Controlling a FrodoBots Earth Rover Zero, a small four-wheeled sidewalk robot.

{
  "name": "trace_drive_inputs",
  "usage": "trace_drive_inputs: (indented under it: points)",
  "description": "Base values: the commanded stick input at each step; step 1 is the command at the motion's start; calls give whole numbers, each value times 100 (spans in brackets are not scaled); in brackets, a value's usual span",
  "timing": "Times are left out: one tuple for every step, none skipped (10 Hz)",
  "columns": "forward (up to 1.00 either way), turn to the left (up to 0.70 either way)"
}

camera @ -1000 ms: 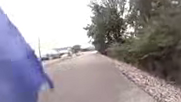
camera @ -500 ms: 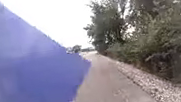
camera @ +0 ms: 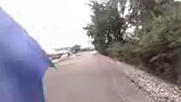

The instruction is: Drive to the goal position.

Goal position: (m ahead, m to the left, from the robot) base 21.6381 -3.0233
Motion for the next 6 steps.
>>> trace_drive_inputs:
  points:
    - [60,0]
    - [60,0]
    - [60,0]
    - [60,1]
    - [60,6]
    - [60,15]
